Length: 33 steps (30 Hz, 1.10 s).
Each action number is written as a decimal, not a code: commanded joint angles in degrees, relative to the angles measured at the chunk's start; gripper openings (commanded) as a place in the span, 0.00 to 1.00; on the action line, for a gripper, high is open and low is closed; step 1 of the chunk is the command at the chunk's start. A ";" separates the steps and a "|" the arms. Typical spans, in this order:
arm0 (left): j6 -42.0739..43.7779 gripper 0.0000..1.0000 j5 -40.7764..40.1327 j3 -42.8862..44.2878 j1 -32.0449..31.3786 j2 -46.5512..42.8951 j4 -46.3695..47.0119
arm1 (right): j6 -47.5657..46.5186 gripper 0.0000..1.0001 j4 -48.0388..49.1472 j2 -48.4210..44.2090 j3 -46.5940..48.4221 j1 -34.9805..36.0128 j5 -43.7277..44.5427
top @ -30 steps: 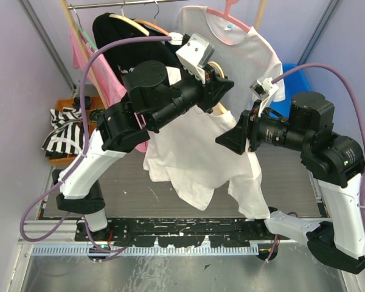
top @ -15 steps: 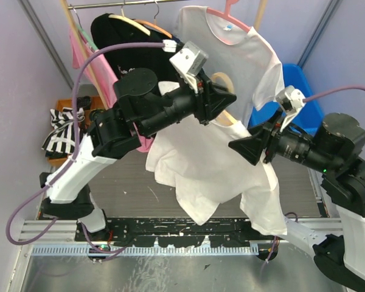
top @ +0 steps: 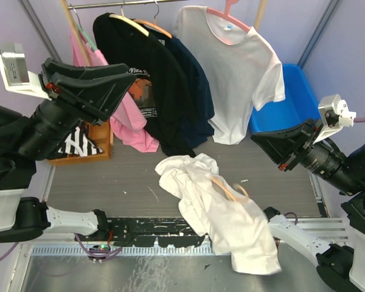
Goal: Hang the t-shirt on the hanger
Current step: Pick up the hanger at the center of the board.
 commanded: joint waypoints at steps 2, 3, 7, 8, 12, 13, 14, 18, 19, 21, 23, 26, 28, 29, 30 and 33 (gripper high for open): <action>1.08 0.40 -6.08 -6.71 0.09 -0.52 -4.24 | 1.34 0.01 3.61 1.35 -1.83 -0.21 0.45; 0.64 0.40 -7.40 -8.58 0.09 -0.59 -5.87 | 1.55 0.01 3.54 0.81 -3.49 -0.25 1.01; -1.93 0.41 -8.69 -16.11 0.10 -1.17 -10.54 | 1.73 0.26 -1.10 0.39 -10.96 -0.17 6.12; -2.88 0.41 -8.47 -18.14 0.11 -1.42 -10.80 | 2.12 0.29 -1.85 0.45 -13.06 -0.22 6.87; -8.38 0.43 -3.21 -29.11 0.09 -2.23 -5.34 | 4.66 0.32 -1.37 -1.51 -19.78 -0.18 11.20; -10.16 0.43 -1.62 -30.67 0.09 -1.60 -4.65 | 5.07 0.32 -1.70 -1.42 -20.05 -0.22 12.00; -11.49 0.43 0.06 -32.63 0.09 -1.06 -3.30 | 5.58 0.33 -2.10 -1.10 -19.91 -0.18 12.50; -19.55 0.43 8.42 -42.61 0.03 -0.18 6.24 | 9.51 0.53 -6.55 0.56 -14.97 -0.19 22.78; -22.20 0.43 10.25 -45.64 0.00 0.05 9.35 | 10.50 0.59 -7.97 0.60 -13.60 -0.22 26.26; -27.23 0.43 14.51 -50.86 -0.46 1.45 17.99 | 11.80 0.78 -8.60 0.21 -11.70 -0.20 31.69; -30.09 0.43 18.21 -51.20 -1.81 6.32 22.50 | 13.11 0.85 -9.57 0.38 -9.87 -0.19 35.83; -30.30 0.45 19.08 -46.17 -6.40 14.60 24.12 | 14.92 0.88 -10.40 0.40 -7.34 -0.20 39.28; -32.17 0.45 20.57 -43.88 -7.73 18.72 25.40 | 15.35 0.90 -9.96 -0.08 -6.03 -0.15 39.82; -34.02 0.46 20.99 -43.51 -8.14 20.43 27.48 | 15.52 0.90 -10.03 -0.27 -5.19 -0.14 40.20; -35.68 0.47 21.22 -43.20 -8.76 22.10 29.38 | 15.53 0.90 -10.20 -0.37 -4.30 -0.15 40.63; -38.48 0.51 21.75 -40.42 -10.81 27.27 30.60 | 15.67 0.90 -10.81 -0.57 -1.67 -0.14 41.38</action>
